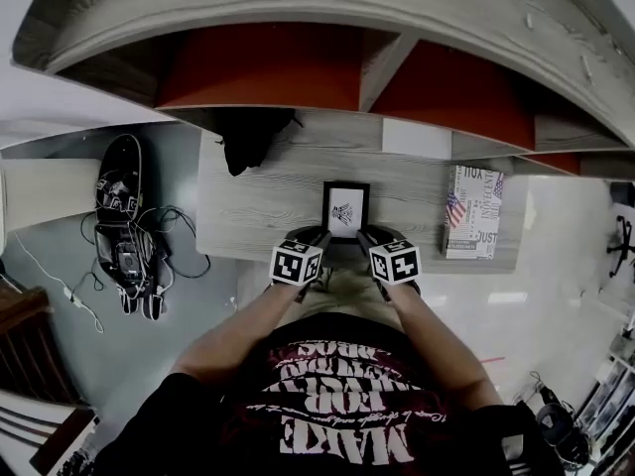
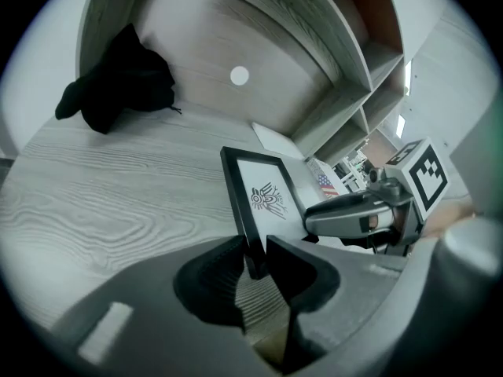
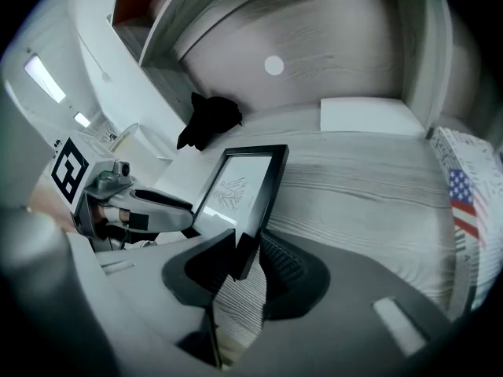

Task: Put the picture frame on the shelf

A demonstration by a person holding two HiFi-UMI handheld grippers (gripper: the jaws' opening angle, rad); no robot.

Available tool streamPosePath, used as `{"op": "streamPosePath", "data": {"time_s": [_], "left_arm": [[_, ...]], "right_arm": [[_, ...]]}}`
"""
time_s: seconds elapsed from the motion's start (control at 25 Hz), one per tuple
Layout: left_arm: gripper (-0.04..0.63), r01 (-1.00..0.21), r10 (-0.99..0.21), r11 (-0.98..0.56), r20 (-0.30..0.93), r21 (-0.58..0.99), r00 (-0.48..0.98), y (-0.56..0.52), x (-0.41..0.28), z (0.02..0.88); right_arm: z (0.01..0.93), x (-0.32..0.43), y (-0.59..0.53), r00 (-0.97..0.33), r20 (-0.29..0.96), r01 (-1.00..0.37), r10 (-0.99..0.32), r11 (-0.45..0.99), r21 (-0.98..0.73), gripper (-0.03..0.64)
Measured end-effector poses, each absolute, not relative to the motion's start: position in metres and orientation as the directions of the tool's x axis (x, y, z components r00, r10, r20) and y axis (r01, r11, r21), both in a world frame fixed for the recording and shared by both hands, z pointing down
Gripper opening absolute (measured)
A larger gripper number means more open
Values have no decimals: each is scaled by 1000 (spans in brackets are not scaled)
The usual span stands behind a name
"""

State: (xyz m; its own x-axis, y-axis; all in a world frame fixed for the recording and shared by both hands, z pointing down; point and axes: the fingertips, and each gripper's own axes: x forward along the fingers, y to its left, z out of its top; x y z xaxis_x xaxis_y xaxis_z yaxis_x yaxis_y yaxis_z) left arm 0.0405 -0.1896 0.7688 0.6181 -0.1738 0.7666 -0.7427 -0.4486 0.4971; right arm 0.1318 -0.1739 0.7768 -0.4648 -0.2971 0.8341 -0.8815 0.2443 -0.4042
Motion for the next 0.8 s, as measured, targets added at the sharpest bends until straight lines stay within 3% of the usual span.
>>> {"op": "streamPosePath", "data": {"time_s": [0.8], "left_arm": [[90,-766,-456,-474,623,434,635,-247,-19,635]], "right_arm": [[636,74,-240,-525,718,-837,-457,430,-338,118]]}}
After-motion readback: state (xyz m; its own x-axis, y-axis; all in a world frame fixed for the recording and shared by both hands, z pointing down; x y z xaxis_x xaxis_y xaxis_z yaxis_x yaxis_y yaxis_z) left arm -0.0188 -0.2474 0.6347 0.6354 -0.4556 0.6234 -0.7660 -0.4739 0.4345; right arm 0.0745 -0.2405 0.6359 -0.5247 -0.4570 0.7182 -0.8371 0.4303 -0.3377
